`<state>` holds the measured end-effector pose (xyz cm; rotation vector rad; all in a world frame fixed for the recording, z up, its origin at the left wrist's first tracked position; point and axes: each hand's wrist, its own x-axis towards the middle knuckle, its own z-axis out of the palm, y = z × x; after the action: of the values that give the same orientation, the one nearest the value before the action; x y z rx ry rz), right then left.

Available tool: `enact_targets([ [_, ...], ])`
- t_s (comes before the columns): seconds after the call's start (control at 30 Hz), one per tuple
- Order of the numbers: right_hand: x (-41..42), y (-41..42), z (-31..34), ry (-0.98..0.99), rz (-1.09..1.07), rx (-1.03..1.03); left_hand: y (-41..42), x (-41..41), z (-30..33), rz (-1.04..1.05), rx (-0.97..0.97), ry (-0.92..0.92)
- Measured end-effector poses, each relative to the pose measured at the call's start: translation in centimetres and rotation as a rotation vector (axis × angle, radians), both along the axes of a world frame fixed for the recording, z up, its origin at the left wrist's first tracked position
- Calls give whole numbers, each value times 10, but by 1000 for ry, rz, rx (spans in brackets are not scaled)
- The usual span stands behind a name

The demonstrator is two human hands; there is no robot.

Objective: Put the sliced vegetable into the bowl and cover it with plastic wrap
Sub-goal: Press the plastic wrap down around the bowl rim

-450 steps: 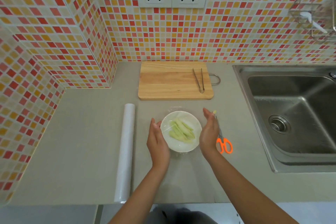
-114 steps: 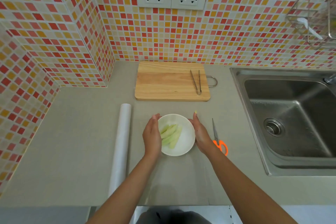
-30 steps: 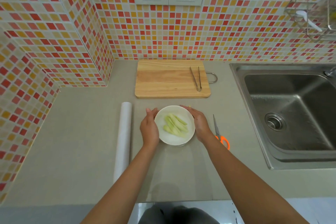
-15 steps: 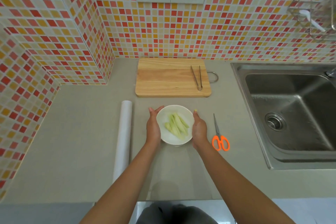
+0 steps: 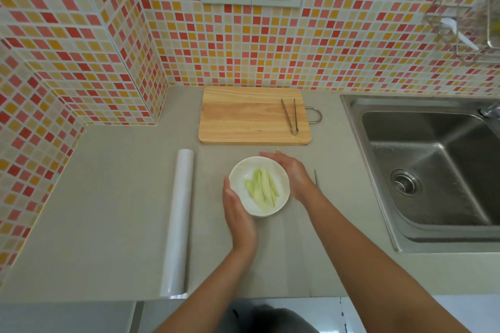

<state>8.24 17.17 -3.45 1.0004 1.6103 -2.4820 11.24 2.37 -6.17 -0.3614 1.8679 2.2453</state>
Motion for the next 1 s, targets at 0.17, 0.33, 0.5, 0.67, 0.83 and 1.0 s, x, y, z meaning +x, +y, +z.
enact_targets([
  [0.17,12,-6,-17,35,44,-64,7,-23,-1,60,-5,-45],
  [0.33,23,-20,-35,-53,-54,19,1,-40,1,37,-60,-3],
  [0.5,22,-13,-33,-38,-94,143,-11,-60,0,-141,-87,13],
  [0.67,18,-13,-45,-18,-339,-56,-14,-66,-1,-244,-126,12],
  [0.83,17,-20,-42,-57,-255,-116,-14,-70,-4,-296,-136,48],
  [1.0,23,-19,-41,-83,-299,43,-15,-89,-1,-506,-215,78],
])
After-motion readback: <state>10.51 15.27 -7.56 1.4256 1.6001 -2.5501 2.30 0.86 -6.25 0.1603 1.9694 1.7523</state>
